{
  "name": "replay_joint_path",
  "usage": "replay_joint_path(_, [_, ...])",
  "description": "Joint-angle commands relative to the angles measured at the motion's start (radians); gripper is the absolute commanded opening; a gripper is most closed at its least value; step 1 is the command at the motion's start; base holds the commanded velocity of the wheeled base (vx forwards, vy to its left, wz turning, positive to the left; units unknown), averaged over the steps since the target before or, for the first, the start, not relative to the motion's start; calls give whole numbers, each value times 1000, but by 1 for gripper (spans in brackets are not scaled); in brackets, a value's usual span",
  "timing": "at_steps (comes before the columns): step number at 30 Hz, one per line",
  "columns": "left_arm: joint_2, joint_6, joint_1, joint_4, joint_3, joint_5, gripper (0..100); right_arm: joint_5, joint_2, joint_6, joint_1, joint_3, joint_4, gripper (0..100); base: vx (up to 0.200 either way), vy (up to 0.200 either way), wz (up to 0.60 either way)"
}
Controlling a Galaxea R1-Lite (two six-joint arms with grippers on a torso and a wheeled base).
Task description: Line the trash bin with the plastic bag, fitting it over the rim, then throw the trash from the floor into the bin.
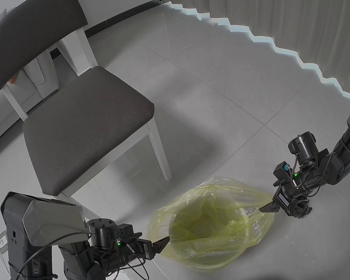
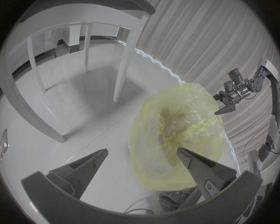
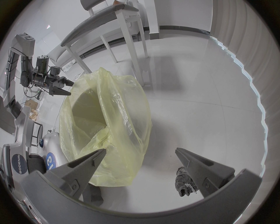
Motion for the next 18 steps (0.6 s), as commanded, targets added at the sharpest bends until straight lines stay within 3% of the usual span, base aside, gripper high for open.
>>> replay_joint_path(1, [19,-1,-19,26,-58,5,100,0,-9,-1,4,12,-1,100,0,0,0])
replay_joint_path(3, [17,-1,-19,26,-61,7,100,0,-9,1,8,9,-1,100,0,0,0])
replay_joint_path(4, [17,-1,-17,27,-60,7,100,0,-9,4,11,9,-1,0,0,0,0])
replay_joint_path(12, [25,-3,-19,17,-43,10,100,-4,6,6,29,20,2,0,0,0,0])
replay_joint_path(13, [22,-3,-19,17,-38,10,0,-4,9,6,31,25,2,0,0,0,0])
replay_joint_path(18, [20,-1,-13,21,-3,11,0,-8,17,4,40,40,11,0,0,0,0])
